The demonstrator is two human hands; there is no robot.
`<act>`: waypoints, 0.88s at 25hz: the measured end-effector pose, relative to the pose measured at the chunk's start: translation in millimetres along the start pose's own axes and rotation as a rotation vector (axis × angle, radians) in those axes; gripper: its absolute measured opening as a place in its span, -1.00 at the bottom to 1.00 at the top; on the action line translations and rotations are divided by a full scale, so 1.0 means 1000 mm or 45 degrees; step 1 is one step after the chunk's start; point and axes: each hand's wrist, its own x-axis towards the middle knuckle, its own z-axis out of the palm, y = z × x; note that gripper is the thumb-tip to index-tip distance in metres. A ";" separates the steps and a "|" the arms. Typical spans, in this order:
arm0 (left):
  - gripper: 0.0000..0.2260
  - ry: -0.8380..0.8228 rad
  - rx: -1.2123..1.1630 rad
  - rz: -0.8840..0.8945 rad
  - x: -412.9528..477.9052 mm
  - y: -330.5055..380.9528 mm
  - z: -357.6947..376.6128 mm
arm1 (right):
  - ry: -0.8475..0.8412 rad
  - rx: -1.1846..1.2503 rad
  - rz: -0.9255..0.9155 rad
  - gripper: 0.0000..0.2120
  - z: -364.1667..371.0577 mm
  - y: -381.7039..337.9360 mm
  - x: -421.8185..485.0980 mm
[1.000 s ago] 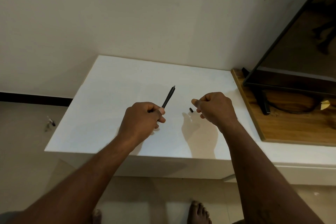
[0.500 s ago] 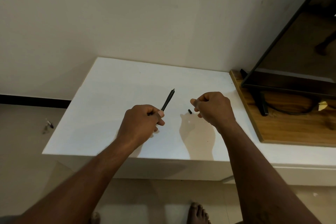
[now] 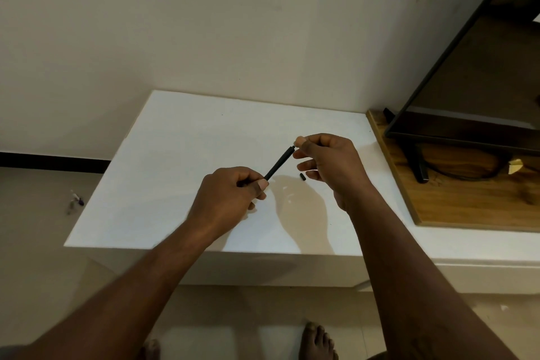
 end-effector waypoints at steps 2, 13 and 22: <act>-0.90 -0.005 0.011 0.011 0.000 -0.001 0.000 | -0.009 0.028 0.010 -0.83 0.001 0.000 0.001; -0.92 0.002 0.034 0.063 -0.001 -0.001 0.003 | 0.014 -0.132 -0.066 -0.78 0.011 0.001 -0.002; -0.90 0.101 0.038 0.064 -0.001 -0.001 0.001 | -0.036 -0.111 -0.094 -0.83 0.011 0.000 -0.005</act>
